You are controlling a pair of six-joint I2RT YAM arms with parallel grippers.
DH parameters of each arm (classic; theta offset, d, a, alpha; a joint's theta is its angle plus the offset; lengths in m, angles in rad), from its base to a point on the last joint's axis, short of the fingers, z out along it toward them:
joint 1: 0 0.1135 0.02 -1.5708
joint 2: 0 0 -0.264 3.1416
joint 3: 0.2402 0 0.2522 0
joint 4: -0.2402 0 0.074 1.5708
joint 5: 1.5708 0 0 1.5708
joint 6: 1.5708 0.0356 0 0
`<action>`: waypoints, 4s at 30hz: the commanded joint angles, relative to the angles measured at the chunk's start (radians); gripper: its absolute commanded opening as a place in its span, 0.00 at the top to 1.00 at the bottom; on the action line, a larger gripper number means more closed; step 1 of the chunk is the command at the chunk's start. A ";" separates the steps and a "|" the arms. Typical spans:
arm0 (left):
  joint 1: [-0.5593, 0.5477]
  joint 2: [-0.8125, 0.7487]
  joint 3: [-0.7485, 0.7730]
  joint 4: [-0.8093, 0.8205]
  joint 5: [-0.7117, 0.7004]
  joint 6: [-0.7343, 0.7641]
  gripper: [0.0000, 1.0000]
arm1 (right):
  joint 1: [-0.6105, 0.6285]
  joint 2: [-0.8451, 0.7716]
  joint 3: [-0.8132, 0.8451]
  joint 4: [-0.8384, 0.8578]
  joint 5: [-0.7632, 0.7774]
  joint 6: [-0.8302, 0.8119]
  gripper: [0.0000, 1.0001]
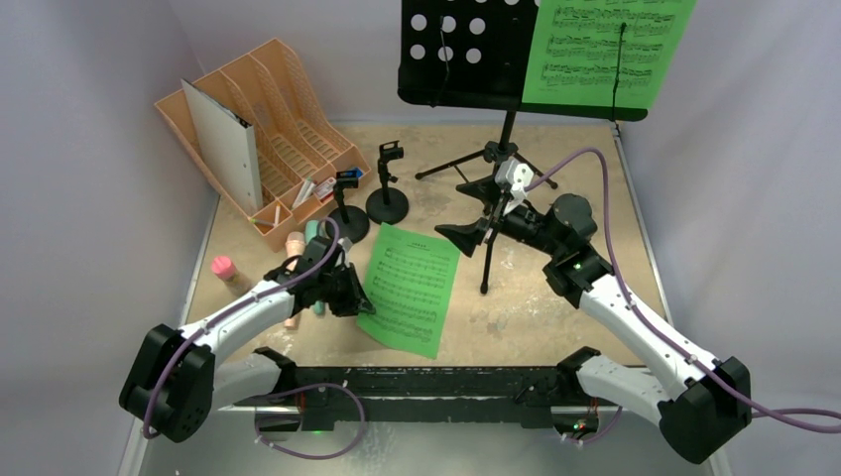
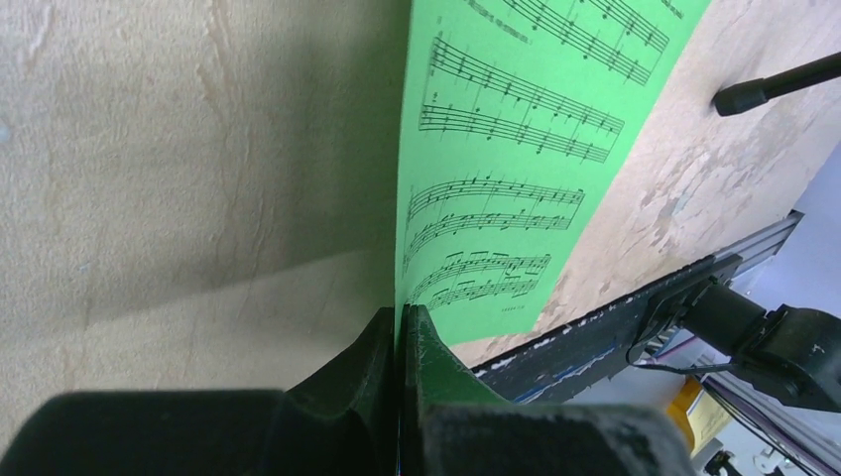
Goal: Pack up the instrument practice props
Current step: Place the sheet music at the center of the board, then pick up the sheet music from the music stand.
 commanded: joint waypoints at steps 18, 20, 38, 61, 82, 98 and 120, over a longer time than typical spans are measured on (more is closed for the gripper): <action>-0.004 -0.100 -0.109 0.058 0.000 -0.085 1.00 | 0.006 -0.033 -0.001 0.027 0.033 -0.012 0.02; -0.004 -0.108 -0.116 0.057 -0.001 -0.085 1.00 | 0.006 -0.036 -0.001 0.027 0.037 -0.012 0.02; -0.004 -0.218 -0.020 -0.113 -0.064 -0.059 0.56 | 0.006 -0.085 0.130 -0.148 0.138 -0.006 0.01; -0.004 -0.351 0.391 0.004 -0.392 0.296 0.17 | 0.006 -0.007 0.627 -0.563 0.325 -0.005 0.01; -0.181 0.031 0.739 0.453 -0.210 0.465 0.13 | 0.005 0.142 1.021 -0.619 0.769 0.015 0.01; -0.314 0.154 0.941 0.472 -0.274 0.405 0.14 | -0.255 0.188 1.092 -0.663 0.940 -0.013 0.01; -0.388 0.582 1.598 0.212 -0.277 0.227 0.18 | -0.603 0.264 1.088 -0.664 0.407 0.159 0.28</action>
